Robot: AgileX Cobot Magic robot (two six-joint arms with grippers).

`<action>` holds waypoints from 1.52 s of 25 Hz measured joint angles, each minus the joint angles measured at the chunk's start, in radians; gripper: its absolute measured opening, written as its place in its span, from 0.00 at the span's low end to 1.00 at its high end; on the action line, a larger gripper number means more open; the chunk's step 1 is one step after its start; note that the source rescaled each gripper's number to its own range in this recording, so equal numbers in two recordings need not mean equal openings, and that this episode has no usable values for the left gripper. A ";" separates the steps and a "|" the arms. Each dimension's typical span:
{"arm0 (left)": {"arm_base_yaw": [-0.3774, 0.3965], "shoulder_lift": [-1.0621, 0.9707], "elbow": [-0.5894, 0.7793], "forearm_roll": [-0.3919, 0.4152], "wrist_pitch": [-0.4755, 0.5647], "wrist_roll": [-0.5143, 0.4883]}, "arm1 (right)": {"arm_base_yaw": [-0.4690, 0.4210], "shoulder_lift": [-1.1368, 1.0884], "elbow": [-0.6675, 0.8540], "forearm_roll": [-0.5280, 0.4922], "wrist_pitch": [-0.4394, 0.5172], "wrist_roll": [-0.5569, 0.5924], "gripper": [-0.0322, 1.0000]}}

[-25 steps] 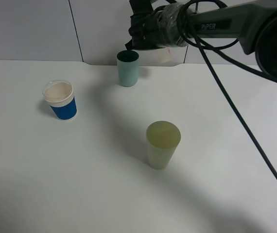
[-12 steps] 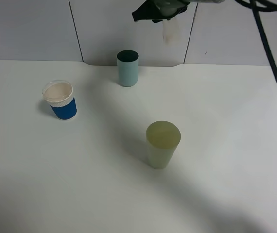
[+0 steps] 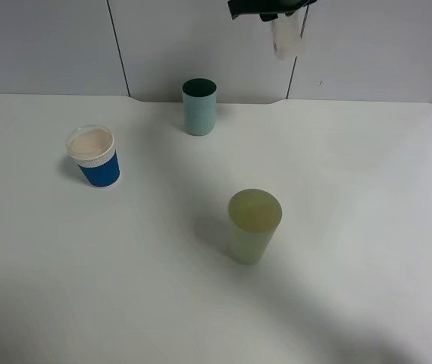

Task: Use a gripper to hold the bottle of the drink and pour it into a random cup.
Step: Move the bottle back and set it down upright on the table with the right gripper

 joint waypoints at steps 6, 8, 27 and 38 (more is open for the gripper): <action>0.000 0.000 0.000 0.000 0.000 0.000 | -0.058 -0.102 0.173 0.315 -0.183 -0.314 0.03; 0.000 0.000 0.000 0.000 0.000 0.000 | -0.078 -0.134 0.260 0.401 -0.264 -0.400 0.03; 0.000 0.000 0.000 0.000 0.000 0.000 | -0.194 -0.213 0.879 0.473 -0.994 -0.565 0.03; 0.000 0.000 0.000 0.000 0.000 0.000 | -0.200 -0.084 0.896 0.492 -1.223 -0.618 0.03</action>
